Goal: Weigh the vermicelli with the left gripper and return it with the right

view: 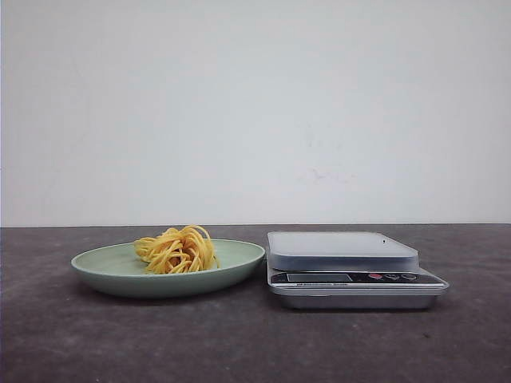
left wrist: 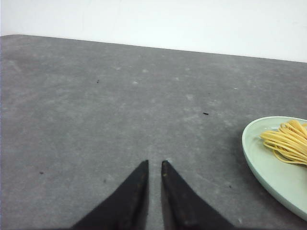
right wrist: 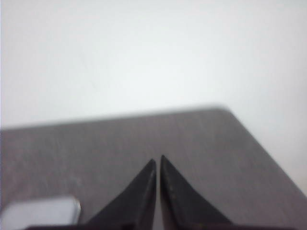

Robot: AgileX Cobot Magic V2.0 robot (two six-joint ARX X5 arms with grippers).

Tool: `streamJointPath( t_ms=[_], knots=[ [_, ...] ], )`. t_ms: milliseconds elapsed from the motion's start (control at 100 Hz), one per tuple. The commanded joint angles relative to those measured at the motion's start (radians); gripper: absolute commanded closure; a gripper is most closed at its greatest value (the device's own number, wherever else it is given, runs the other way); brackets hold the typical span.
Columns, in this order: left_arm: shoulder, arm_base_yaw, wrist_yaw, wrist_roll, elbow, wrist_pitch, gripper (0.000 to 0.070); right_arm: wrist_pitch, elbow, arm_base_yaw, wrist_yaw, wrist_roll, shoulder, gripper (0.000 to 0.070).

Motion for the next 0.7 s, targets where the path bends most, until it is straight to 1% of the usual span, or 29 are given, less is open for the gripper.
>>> streamJointPath(
  t_ms=[0, 50, 160, 260, 460, 690],
  knots=[
    [0.0, 0.0, 0.002, 0.007, -0.018, -0.006, 0.0689, 0.05, -0.093, -0.038, -0.063, -0.039, -0.029, 0.0694],
    [0.0, 0.0, 0.002, 0.007, -0.018, -0.006, 0.0689, 0.055, -0.158, -0.063, -0.081, -0.037, -0.053, 0.0694],
    [0.0, 0.0, 0.002, 0.007, -0.018, -0.006, 0.0689, 0.071, -0.286, -0.091, -0.08, -0.036, -0.108, 0.0694],
    [0.0, 0.0, 0.002, 0.007, -0.018, -0.006, 0.0689, 0.099, -0.366, -0.1, -0.08, -0.042, -0.107, 0.0694],
    [0.0, 0.0, 0.002, 0.007, -0.018, -0.005, 0.0689, 0.158, -0.464, -0.1, -0.08, -0.087, -0.107, 0.0694],
    [0.0, 0.0, 0.002, 0.007, -0.018, -0.005, 0.0689, 0.18, -0.536, -0.1, -0.081, -0.094, -0.107, 0.0694]
  ],
)
